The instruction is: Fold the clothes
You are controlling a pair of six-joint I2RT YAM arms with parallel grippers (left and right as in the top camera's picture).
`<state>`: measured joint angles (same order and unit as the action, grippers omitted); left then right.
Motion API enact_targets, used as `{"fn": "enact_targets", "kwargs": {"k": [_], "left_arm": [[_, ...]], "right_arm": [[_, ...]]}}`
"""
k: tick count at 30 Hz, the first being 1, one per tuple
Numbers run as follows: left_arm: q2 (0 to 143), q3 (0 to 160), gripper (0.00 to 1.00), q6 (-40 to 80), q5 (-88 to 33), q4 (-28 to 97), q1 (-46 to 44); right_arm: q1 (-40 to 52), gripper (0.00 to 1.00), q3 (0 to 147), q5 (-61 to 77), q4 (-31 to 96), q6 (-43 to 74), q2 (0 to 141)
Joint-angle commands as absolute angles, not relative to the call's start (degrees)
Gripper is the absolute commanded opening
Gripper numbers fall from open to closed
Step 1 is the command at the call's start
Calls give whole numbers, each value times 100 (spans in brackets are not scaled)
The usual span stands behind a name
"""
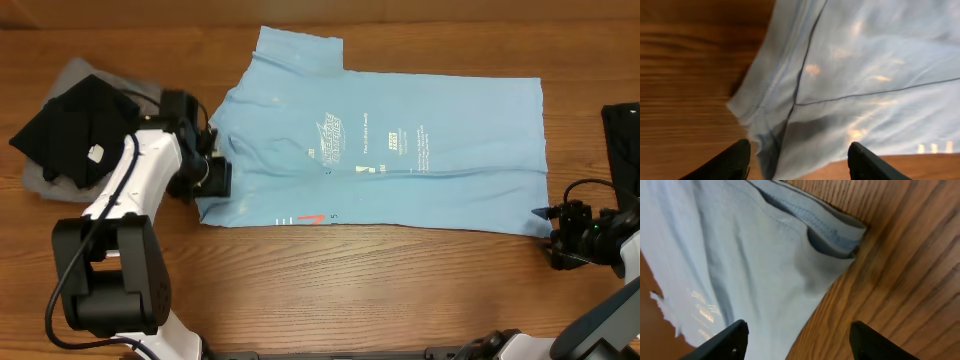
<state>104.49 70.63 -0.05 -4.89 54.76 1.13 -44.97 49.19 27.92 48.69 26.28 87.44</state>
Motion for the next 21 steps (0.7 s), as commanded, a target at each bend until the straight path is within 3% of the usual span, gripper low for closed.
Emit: {"fn": "enact_targets", "kwargs": {"k": [1,7,12,17,21], "left_arm": [[10414,6665,64,91,-648,5216,115],[10416,5979,47,196,-541,4449,117],[10416,5739,6,366,-64,4272,204],[10414,5808,4,432,246,4390,648],[10414,5808,4,429,36,4327,967]], "right_arm": [[-4456,69,5028,2596,4856,2523,8779],[-4458,69,5028,2596,4814,2526,8779],[-4456,69,5026,2591,4823,2523,8779],[-4388,60,4995,2593,4904,2460,8779],[-3986,64,4753,2403,4810,2226,8779]]}}
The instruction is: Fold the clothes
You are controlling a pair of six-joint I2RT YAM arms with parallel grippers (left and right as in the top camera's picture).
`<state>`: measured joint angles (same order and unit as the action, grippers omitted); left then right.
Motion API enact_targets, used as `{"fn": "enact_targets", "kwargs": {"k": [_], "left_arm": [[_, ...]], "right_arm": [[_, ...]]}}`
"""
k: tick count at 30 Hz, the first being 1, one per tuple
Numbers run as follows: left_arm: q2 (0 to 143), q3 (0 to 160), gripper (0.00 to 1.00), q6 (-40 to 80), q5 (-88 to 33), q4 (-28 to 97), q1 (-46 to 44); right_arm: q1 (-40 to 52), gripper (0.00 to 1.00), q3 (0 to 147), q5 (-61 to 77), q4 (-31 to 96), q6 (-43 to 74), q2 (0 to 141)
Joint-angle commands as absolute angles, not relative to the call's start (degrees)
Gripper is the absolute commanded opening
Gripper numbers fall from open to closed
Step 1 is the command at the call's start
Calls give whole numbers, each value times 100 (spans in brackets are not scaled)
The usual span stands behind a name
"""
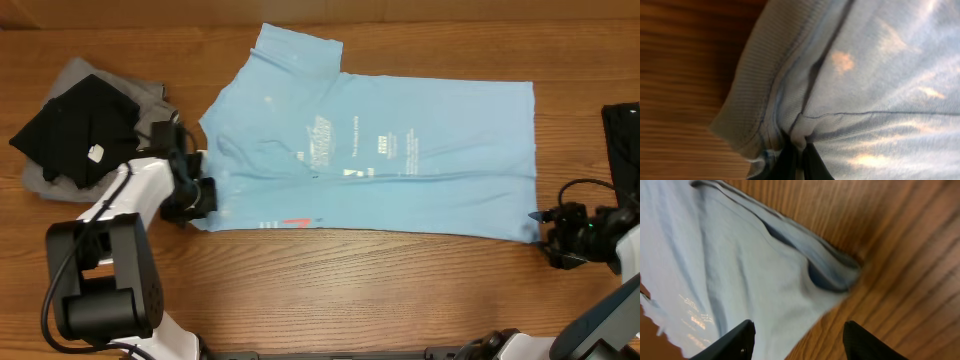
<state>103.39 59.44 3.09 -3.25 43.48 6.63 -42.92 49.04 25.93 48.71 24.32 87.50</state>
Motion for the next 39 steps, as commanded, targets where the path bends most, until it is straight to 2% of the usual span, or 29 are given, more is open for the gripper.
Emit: {"fn": "enact_targets", "kwargs": {"k": [1,8,13,17,19,21,23,31,32,33,34,35,37,39], "left_arm": [[10414,5808,4,429,36,4318,1017],[10414,5808,4,432,-5,4324,1107],[10414,5808,4,456,-8,4344,1107],[10414,5808,4,456,-5,4372,1107],[10414,5808,4,456,-5,4370,1107],[10414,5813,4,456,-3,4377,1107],[10414,5819,5,454,21,4414,1114],[10414,6029,4,451,12,4630,1129],[10414,6045,4,451,10,4657,1127],[10414,6055,6,451,12,4685,1127],[10414,6060,13,449,5,4711,1122],[10414,6060,26,449,-3,4727,1122],[10414,6060,46,449,-5,4772,1122],[10414,6080,51,447,-3,4842,1122]], "right_arm": [[-3859,66,4678,2206,4755,2233,8779],[-3535,70,4532,1774,4534,2316,8888],[-3527,62,4495,1623,4504,2381,9061],[-3524,41,4320,1586,4259,2381,9091],[-3527,19,4285,1535,4130,2392,9091],[-3544,7,4377,1472,4101,2399,9087],[-3548,4,4589,1337,4257,2401,9087],[-3546,6,5369,722,5330,2705,9089],[-3546,12,5367,705,5371,2705,9089],[-3546,25,5367,681,5435,2703,9089],[-3546,38,5367,679,5472,2703,9089],[-3546,46,5367,685,5502,2703,9089],[-3548,52,5367,690,5527,2705,9089],[-3548,52,5376,690,5524,2705,9089]]}}
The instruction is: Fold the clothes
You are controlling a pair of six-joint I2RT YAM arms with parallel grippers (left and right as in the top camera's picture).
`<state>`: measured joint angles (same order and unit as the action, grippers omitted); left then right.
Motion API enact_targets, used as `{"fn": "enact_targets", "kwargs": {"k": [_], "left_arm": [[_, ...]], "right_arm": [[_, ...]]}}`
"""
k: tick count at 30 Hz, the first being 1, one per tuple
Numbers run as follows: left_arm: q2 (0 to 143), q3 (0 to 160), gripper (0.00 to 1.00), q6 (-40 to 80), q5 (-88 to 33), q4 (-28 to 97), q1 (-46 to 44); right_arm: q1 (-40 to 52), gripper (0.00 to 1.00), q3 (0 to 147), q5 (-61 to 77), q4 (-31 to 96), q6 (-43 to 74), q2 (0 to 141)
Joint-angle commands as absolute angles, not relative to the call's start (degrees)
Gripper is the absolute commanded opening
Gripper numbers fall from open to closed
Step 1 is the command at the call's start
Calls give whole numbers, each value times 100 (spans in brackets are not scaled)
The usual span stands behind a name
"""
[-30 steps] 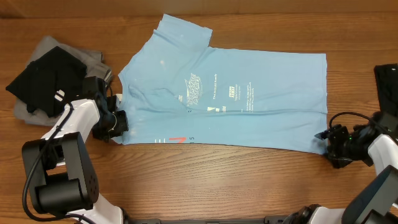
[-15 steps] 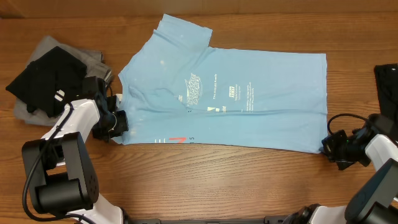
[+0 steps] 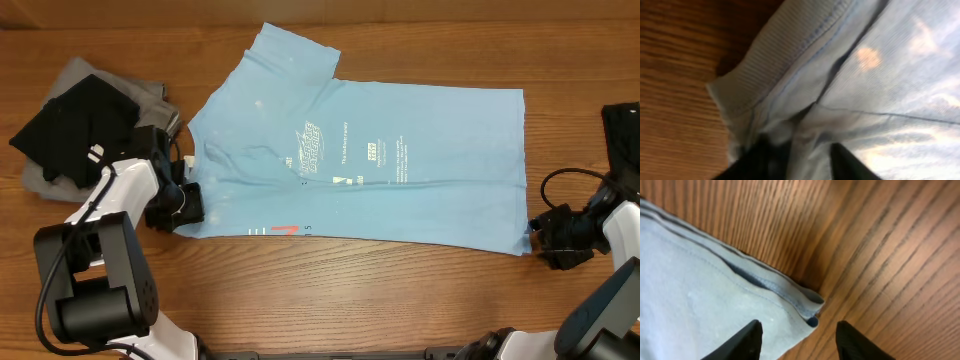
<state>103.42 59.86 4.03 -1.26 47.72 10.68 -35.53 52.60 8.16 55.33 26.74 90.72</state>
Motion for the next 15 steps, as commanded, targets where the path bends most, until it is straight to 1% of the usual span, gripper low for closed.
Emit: {"fn": "enact_targets", "kwargs": {"k": [1,2,4,6,7,10,15], "left_arm": [[10414,6114,51,449,-5,4928,1122],[10414,6169,50,449,-10,5026,1122],[10412,6392,44,379,-123,5321,1122],[10412,6735,43,294,-287,5669,1122],[10412,6952,43,237,-381,5859,1122],[10412,7734,49,45,-692,6469,1103],[10412,8814,52,-425,-1317,6923,805]], "right_arm": [[-3548,52,5395,711,5527,2705,9089],[-3548,52,5435,744,5533,2703,9089],[-3548,51,5579,891,5572,2694,9087],[-3546,50,5830,1168,5642,2506,9074],[-3546,50,5961,1334,5682,2390,9050],[-3531,49,6379,1911,5846,2156,8960],[-3498,50,6726,2547,5933,1973,8825]]}}
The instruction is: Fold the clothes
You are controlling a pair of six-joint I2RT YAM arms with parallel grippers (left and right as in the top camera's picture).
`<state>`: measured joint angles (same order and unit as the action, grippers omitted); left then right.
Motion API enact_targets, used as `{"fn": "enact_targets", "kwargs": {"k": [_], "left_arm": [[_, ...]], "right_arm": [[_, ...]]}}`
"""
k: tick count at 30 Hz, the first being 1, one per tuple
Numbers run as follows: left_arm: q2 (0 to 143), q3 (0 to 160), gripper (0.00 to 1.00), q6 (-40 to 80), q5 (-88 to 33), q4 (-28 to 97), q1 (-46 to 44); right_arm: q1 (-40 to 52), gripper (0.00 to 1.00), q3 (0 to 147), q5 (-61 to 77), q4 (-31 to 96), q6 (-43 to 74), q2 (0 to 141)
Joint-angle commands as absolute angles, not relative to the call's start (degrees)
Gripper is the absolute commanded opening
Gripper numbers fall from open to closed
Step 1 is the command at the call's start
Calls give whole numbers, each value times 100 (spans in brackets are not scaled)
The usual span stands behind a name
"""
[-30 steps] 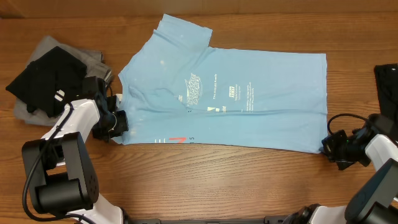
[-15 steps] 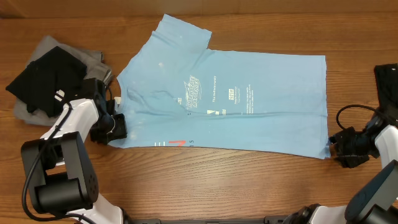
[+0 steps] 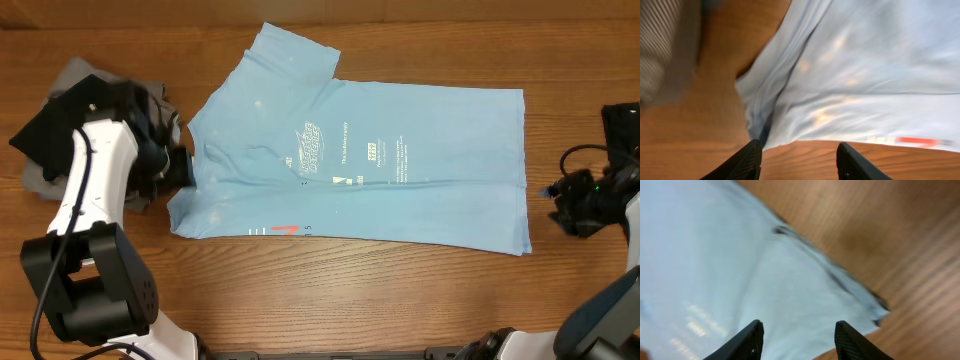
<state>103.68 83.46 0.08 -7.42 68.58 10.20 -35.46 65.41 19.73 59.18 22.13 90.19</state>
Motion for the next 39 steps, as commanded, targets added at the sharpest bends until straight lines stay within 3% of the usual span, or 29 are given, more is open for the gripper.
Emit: {"fn": "enact_targets", "kwargs": {"k": [1,6,12,22,39], "left_arm": [[10412,8895,52,-550,-1441,6877,722],[10433,8917,56,-1009,-1612,6364,102],[10779,8895,62,-808,-945,5857,-257],[11880,8897,52,-707,-2274,4884,-414],[12162,8897,54,-1155,-1094,4042,-869]], "right_arm": [[-3498,50,6726,2641,5911,1911,8812],[-3492,50,6722,2773,5909,1872,8814],[-3492,50,6713,2775,5929,1881,8814],[-3492,52,6707,2775,5927,1909,8814],[-3341,52,6659,2751,5889,1905,8814]]}}
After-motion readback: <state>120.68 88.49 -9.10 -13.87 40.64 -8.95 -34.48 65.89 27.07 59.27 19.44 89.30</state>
